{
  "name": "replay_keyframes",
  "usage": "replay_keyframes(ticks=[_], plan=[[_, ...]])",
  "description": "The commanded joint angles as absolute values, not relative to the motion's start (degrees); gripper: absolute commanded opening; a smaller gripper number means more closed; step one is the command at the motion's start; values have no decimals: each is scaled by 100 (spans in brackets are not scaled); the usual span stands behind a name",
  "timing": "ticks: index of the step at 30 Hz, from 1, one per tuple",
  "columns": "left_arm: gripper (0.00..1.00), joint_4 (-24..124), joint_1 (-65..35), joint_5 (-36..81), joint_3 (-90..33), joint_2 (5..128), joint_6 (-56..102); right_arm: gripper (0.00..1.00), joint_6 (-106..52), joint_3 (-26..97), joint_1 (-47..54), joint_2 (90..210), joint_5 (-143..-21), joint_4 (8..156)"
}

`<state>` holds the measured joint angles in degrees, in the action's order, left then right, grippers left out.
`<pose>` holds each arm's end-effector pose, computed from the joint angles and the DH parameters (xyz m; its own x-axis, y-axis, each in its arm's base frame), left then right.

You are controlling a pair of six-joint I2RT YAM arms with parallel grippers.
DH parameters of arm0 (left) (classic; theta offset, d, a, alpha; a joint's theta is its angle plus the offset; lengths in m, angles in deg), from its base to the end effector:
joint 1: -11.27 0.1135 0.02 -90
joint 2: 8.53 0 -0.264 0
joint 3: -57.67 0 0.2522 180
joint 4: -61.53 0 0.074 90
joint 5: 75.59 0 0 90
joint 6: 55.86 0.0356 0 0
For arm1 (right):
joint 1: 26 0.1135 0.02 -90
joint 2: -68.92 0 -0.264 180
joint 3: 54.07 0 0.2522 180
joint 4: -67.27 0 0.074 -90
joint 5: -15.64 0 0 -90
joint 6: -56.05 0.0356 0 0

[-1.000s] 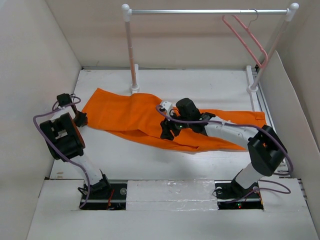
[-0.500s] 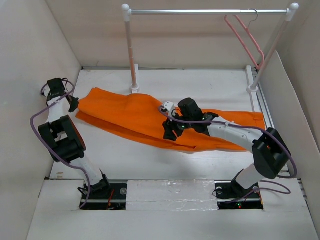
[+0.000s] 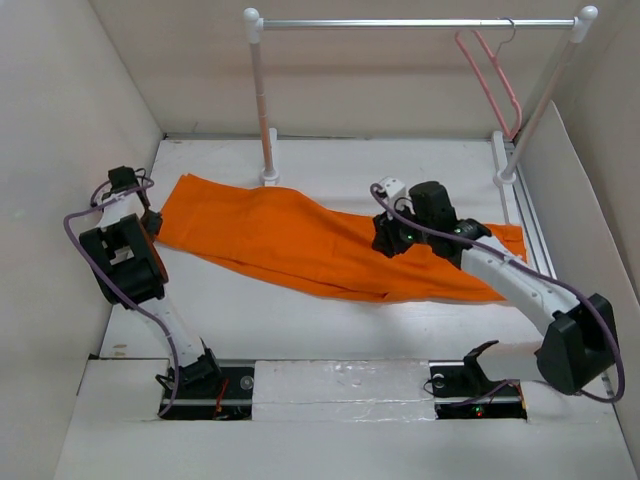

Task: Place the trousers on the hanger
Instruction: Fold the trousers at the center of the board.

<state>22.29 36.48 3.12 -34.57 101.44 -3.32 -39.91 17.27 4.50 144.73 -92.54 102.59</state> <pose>0.3678 0.1808 0.1935 -0.2893 -0.7954 -0.5325 -0.8695 0.4510 -0.2012 0.2439 0.1565 0.2808 -0.4769 -0.3954 -0.7850 -0.7423 0.6594 0.1188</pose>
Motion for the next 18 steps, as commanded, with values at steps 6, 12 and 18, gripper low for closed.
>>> replay_keyframes(ticks=[6, 12, 18], plan=[[21, 2684, 2808, 413, -3080, 8402, -340, 0, -3817, 1137, -693, 13844, -8728, 10555], [17, 3063, 1311, 1098, -2895, 9103, -602, 6, -3765, 751, -684, 14457, -8903, 10301], [12, 3265, 1776, 1679, -2185, 9702, -937, 4, -3160, -145, -17, 14494, -8904, 9562]])
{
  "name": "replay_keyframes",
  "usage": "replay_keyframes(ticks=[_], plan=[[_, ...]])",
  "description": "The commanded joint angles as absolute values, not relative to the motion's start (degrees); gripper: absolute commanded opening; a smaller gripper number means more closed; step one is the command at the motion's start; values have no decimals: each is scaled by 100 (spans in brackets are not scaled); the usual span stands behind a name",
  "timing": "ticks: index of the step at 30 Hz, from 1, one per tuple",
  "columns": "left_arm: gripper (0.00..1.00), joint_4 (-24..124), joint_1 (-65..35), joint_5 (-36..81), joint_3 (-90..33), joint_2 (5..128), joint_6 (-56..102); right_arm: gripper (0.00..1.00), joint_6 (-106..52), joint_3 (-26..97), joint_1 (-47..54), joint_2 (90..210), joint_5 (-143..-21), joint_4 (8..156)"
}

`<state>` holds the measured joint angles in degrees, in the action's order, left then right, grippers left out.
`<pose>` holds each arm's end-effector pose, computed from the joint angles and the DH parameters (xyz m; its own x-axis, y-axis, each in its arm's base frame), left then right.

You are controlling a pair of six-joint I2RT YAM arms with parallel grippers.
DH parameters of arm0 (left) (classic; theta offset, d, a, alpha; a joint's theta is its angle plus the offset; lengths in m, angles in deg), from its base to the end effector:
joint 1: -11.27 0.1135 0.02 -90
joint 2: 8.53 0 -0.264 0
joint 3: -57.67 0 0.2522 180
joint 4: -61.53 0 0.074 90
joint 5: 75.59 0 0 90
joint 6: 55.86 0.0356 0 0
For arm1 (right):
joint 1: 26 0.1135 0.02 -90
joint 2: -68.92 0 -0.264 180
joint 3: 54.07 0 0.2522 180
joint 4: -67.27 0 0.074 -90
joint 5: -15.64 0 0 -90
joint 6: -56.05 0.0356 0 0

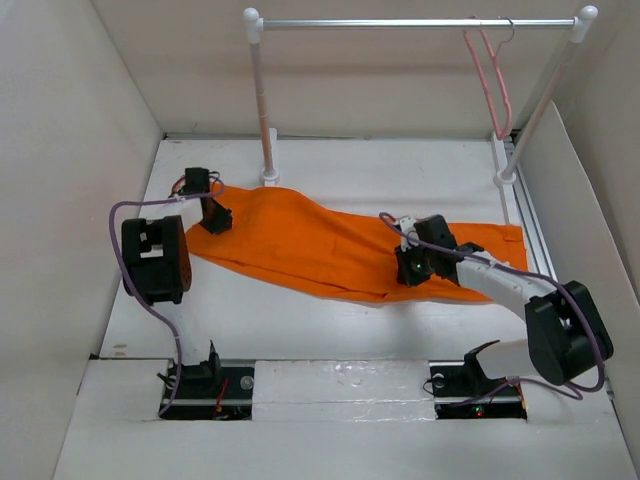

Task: Place the trousers on the hanger
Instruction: Fold the trousers at the center of the board.

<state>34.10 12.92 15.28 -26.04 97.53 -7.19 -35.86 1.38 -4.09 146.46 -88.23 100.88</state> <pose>0.3969 0.0109 0.1876 -0.5606 -0.6767 -0.4772 -0.5183 0.7362 -0.4351 0.2361 0.1042 0.1868 -0.7498 -0.3364 -0.5698 -0.5129 0.8396 0.1791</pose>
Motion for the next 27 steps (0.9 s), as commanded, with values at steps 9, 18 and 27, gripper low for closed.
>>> replay_keyframes(ticks=[9, 18, 27], plan=[[8, 2844, 2979, 1082, -771, 8966, -990, 3, -2456, -849, 1081, 14321, -9105, 9579], [3, 3124, 2903, 1819, -626, 7604, -648, 50, -3323, 669, 136, 13475, -8746, 11073], [0, 3414, 128, 1608, -1410, 7277, -120, 9, -2922, 715, -3378, 13404, -8125, 10468]])
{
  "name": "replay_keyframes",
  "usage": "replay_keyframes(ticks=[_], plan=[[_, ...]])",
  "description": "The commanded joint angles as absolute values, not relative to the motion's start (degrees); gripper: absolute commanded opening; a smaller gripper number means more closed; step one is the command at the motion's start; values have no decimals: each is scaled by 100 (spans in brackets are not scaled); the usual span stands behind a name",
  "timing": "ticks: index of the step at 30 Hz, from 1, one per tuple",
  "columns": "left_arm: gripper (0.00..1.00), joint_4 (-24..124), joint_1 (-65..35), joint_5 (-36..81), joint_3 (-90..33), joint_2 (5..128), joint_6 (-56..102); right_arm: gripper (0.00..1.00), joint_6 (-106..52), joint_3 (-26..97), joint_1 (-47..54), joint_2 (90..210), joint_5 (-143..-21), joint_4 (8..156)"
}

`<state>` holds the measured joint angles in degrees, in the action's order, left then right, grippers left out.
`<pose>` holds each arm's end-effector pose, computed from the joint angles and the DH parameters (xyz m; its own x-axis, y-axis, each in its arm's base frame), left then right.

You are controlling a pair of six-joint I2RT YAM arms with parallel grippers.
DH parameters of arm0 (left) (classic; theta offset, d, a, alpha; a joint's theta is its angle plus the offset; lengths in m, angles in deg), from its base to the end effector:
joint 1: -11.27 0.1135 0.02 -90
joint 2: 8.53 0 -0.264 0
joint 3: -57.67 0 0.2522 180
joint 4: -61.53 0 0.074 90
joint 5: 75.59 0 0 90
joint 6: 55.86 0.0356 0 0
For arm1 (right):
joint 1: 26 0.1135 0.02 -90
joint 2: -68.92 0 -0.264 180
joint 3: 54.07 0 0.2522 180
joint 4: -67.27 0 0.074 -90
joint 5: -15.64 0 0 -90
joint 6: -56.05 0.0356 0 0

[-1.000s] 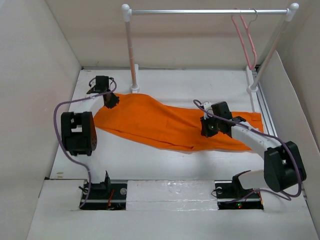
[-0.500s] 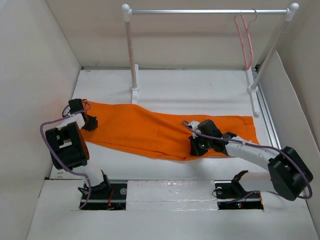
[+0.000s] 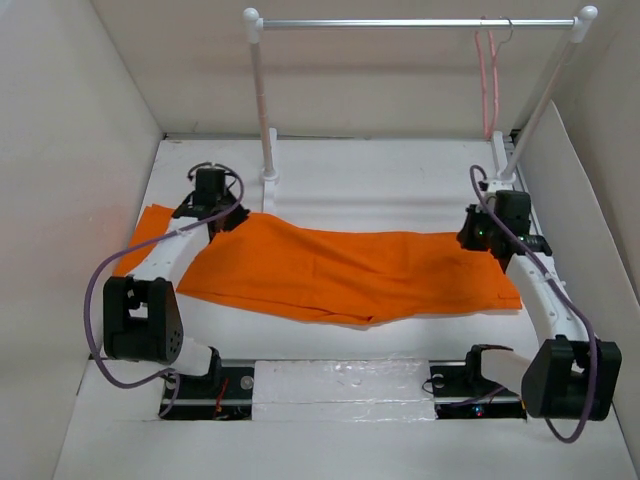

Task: Place the trousers on the hanger
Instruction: Fold the trousers at the center of the board.

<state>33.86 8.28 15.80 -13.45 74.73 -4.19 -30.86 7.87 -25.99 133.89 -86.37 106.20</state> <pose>0.3193 -0.0175 0.2525 -0.5454 -0.5924 -0.5930 -0.3410 0.8031 -0.4886 0.2411 0.0074 0.2666 -0.6760 0.0526 -0.7350 -0.1186 0.9767 0.1790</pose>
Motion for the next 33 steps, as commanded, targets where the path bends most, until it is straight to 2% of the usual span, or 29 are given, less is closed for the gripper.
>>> replay_keyframes(ticks=[1, 2, 5, 10, 16, 20, 24, 26, 28, 29, 33], plan=[[0, 3467, 125, 1608, -1410, 7276, -120, 9, -2921, 715, -3382, 13404, -8122, 10467], [0, 3511, 46, 1669, -1349, 7259, -128, 29, -2929, 715, -3574, 13439, -8113, 10389], [0, 3573, 46, 1557, -1024, 7250, -68, 58, -2929, 855, -4303, 13720, -8112, 10143], [0, 3608, 414, 1135, -689, 7531, -251, 67, -3009, 1180, -5208, 14702, -8604, 9484], [0, 3353, 415, 1046, -1006, 8024, -550, 70, -3325, 1743, -5272, 15785, -9105, 9369], [0, 3230, 415, 512, -970, 8050, -630, 69, -3325, 1796, -5272, 16347, -9466, 9202], [0, 3002, 476, 159, -1093, 8138, -752, 62, -3299, 1647, -5324, 16664, -9589, 8859], [0, 2870, 607, 167, -1085, 8129, -901, 34, -3290, 1577, -5324, 16796, -9642, 8693], [0, 3009, 888, 272, -927, 8094, -911, 16, -3159, 1297, -5508, 16736, -9791, 8351], [0, 3036, 1011, 377, -883, 8129, -945, 0, -3114, 1208, -5509, 16631, -9783, 8271], [0, 3230, 1819, 1123, -532, 8567, -1086, 0, -2982, 1215, -5719, 16060, -9407, 8374]])
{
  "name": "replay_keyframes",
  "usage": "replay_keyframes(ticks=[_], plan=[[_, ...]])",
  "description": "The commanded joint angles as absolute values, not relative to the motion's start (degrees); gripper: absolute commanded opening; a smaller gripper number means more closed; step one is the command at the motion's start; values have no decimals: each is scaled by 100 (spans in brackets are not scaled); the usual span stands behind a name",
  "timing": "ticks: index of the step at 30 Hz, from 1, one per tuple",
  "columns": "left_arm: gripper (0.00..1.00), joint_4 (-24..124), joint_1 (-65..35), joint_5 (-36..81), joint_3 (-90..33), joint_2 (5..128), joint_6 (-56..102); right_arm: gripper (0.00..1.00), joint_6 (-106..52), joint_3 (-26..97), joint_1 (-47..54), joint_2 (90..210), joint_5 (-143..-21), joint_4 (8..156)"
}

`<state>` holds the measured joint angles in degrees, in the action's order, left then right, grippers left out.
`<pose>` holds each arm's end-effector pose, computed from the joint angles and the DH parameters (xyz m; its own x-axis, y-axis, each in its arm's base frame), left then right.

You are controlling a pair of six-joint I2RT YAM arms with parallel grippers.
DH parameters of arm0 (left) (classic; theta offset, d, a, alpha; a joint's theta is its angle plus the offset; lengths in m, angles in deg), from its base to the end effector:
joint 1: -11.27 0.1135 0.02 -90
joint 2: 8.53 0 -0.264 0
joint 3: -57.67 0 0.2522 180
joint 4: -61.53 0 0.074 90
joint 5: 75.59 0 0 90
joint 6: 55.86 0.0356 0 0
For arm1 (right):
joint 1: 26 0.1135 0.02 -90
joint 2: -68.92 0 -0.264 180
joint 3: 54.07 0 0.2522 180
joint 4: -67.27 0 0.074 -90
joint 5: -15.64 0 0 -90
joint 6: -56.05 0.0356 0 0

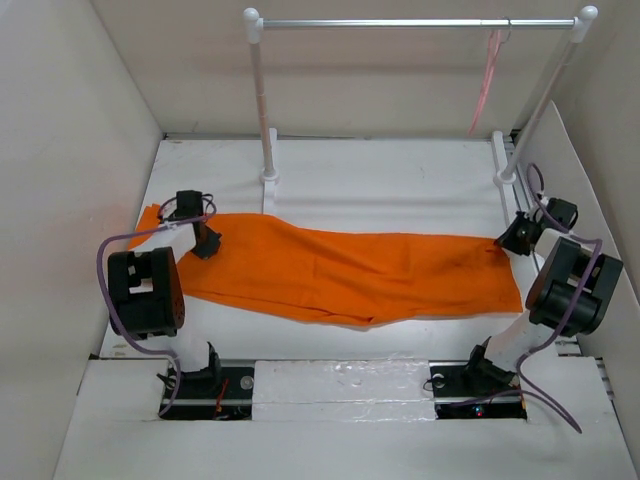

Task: Place the trousers on the hanger
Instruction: Fold the trousers at the center of the board.

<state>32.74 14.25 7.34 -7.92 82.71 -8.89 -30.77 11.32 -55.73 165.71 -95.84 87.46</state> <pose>0.3160 0.0208 0.1793 -0.5099 -0.7047 -0.4934 -0.6443 0.6929 -0.3236 0.2957 -0.1538 0.1603 -0.6648 0.4391 -0.6044 0.3013 0.8979 0.3210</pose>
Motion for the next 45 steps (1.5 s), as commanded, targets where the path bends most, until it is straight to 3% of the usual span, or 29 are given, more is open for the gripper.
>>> replay_keyframes(ticks=[1, 7, 15, 18, 19, 21, 28, 31, 35, 45], plan=[[0, 3274, 2117, 1282, -479, 8673, -1086, 0, -2947, 1268, -5772, 15841, -9292, 8575], [0, 3432, 2638, 1644, -83, 8850, -990, 0, -2745, 1629, -6045, 15259, -8710, 8991], [0, 3292, 2638, 1652, -197, 8604, -814, 1, -2867, 2367, -6045, 16435, -8780, 9254], [0, 3335, 2638, 1757, -206, 8244, -744, 31, -2990, 2683, -5993, 16621, -8939, 9508], [0, 3370, 2638, 1810, -214, 8148, -726, 46, -3017, 2771, -5992, 16586, -8948, 9605], [0, 3353, 2446, 1890, -336, 7858, -674, 56, -3043, 2789, -5922, 16455, -9009, 9789], [0, 3529, 559, 1741, -1075, 7137, -340, 67, -2579, 1034, -6115, 14585, -8948, 9808], [0, 3459, -1056, 1504, -1514, 7232, -287, 70, -2140, -221, -6745, 13549, -8956, 9878], [0, 3493, -2095, 1266, -1524, 7338, -322, 73, -2033, -796, -7222, 12975, -8939, 10071], [0, 3801, -3048, 1380, -927, 7321, -278, 78, -1464, -1745, -7829, 12851, -10115, 9653]])
